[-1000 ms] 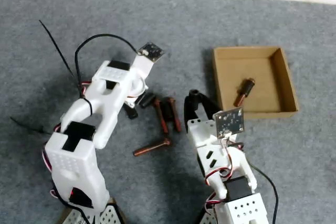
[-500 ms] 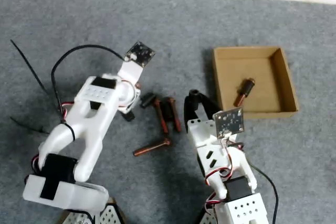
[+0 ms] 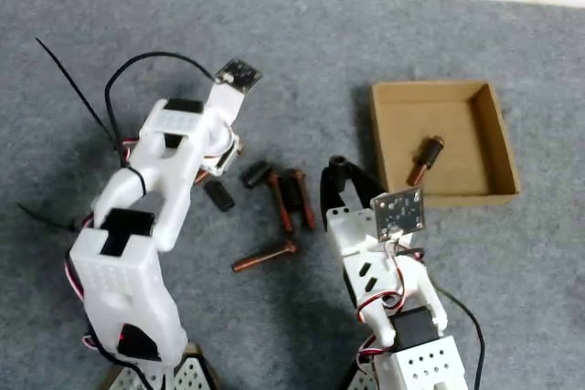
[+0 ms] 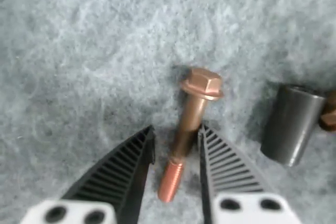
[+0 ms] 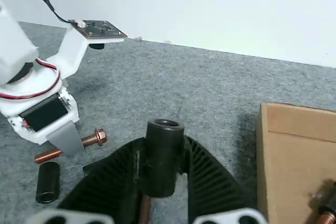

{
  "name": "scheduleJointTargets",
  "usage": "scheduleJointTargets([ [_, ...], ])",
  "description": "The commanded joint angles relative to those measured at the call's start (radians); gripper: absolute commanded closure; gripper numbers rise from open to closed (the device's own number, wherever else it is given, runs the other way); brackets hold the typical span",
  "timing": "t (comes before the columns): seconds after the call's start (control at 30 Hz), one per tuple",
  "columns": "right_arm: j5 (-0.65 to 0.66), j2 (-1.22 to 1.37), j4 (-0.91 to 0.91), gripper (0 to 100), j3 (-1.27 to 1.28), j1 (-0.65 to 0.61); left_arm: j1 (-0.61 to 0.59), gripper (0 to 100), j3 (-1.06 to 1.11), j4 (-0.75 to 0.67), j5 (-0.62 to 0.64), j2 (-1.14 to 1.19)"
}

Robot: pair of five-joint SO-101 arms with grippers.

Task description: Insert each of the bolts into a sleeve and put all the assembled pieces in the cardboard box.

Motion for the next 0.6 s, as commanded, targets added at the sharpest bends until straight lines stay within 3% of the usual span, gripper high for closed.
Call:
scheduleJointTargets([
  [0.0,0.009,-0.018,-0.002,99.5,0.074,0.008,-0.001,86,-0.048,0.020,-0.011,0.015],
  [0.3,0.009,-0.019,-0.002,99.5,0.074,0.008,0.067,92,-0.016,0.021,-0.150,0.013],
  [0.57,0.009,-0.019,-0.002,99.5,0.074,0.008,0.064,93,-0.016,0.021,-0.147,0.013],
])
